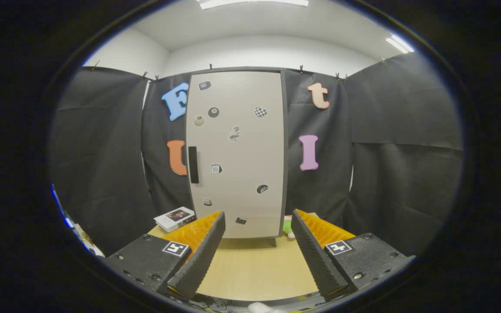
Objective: Open the shoe cabinet door, grab the shoes and put them into the shoe cabinet, then close the shoe cabinet door.
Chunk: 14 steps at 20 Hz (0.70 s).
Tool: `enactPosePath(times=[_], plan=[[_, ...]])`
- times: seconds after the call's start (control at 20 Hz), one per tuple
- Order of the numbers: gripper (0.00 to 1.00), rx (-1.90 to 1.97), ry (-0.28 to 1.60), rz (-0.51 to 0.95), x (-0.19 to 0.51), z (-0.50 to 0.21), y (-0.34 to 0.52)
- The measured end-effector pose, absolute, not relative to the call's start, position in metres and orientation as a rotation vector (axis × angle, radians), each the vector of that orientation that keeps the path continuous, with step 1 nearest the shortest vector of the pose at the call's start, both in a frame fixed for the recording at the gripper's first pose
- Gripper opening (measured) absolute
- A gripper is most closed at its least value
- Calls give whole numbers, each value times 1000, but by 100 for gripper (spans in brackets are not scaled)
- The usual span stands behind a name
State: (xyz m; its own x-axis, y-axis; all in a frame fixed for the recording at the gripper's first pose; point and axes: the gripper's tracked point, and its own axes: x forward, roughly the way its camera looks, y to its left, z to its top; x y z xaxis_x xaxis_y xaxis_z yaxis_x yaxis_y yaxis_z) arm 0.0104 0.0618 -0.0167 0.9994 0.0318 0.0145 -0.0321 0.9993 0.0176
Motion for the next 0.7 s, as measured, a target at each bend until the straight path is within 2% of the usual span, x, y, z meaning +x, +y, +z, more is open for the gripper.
enactPosePath(times=[0.7], plan=[[99,18,-13,44,11,-18,61]])
